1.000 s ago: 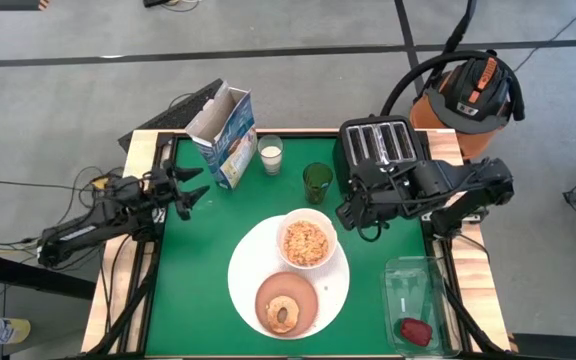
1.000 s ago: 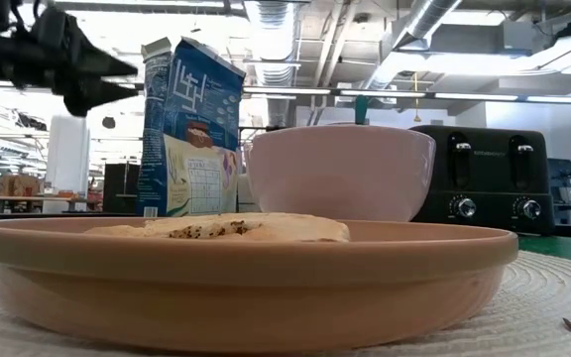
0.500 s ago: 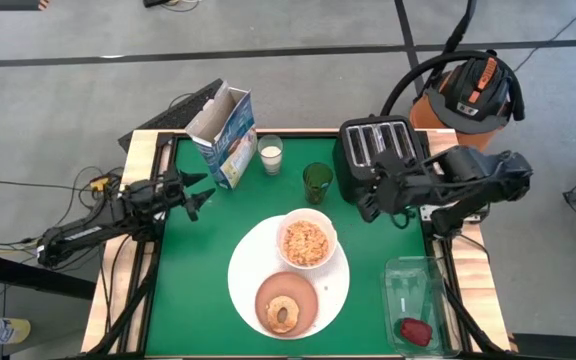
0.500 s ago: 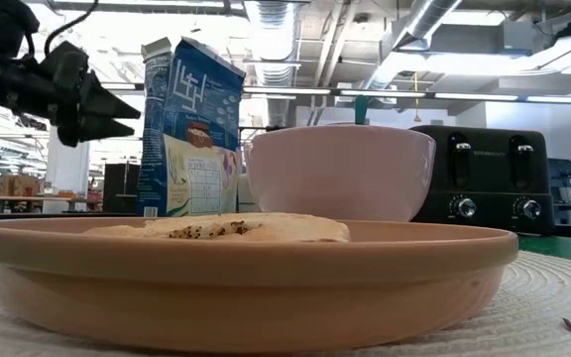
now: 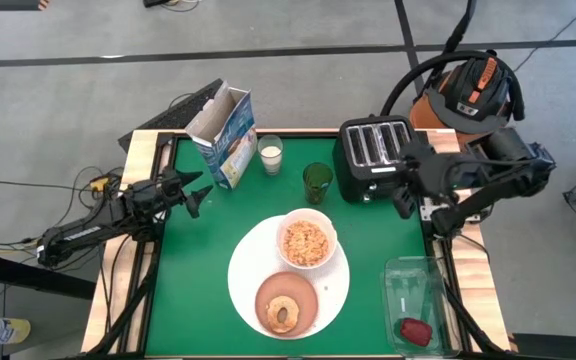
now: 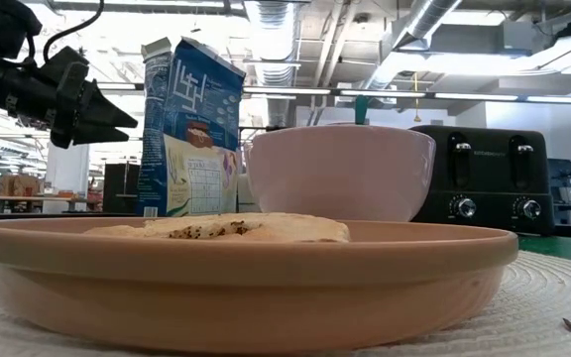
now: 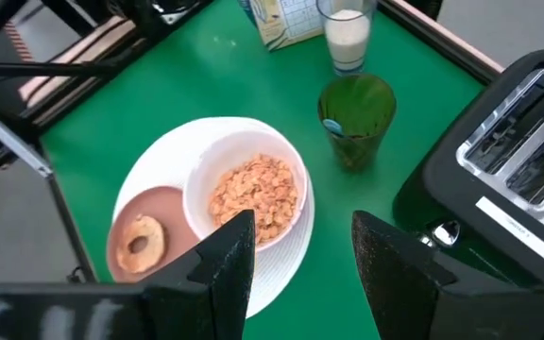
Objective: Arrange a breakfast setting
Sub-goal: Put the apple from the bin into the orange plate
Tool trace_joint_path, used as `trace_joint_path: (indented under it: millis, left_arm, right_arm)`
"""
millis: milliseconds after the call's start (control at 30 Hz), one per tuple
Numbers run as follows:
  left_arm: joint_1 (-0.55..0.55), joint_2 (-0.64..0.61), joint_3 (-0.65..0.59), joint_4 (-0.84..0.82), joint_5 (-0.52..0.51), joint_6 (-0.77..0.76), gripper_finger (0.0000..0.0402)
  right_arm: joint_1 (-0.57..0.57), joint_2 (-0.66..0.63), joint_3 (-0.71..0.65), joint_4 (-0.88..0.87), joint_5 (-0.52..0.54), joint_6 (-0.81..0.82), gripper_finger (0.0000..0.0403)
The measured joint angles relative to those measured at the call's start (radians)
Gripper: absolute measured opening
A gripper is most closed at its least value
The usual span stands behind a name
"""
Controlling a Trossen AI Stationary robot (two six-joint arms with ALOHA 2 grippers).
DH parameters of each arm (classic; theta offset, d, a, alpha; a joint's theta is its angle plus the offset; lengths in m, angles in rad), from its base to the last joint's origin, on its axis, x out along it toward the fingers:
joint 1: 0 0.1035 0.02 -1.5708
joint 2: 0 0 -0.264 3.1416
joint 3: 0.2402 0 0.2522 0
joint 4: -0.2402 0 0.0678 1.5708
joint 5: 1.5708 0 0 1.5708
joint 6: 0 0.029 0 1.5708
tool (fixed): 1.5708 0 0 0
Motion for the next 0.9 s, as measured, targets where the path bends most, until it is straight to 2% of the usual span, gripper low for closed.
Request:
trace_joint_path:
  millis: [233,367,667,900]
  left_arm:
    - [0.0,0.0,0.0,0.0,0.001,0.003,0.0288]
    - [0.0,0.0,0.0,0.0,0.001,0.003,0.0288]
    - [0.0,0.0,-0.001,0.0,0.0,0.003,0.0288]
    - [0.0,0.0,-0.001,0.0,0.0,0.003,0.0288]
  right_arm:
    - [0.0,-0.023,0.0,0.0,-0.041,-0.008,0.0199]
    - [-0.014,-0.018,0.0,0.0,-0.046,-0.09,0.0199]
    - [-0.036,-0.006,0.0,0.0,-0.048,-0.16,0.0199]
    - [-0.049,-0.029,0.0,0.0,-0.072,-0.142,0.0209]
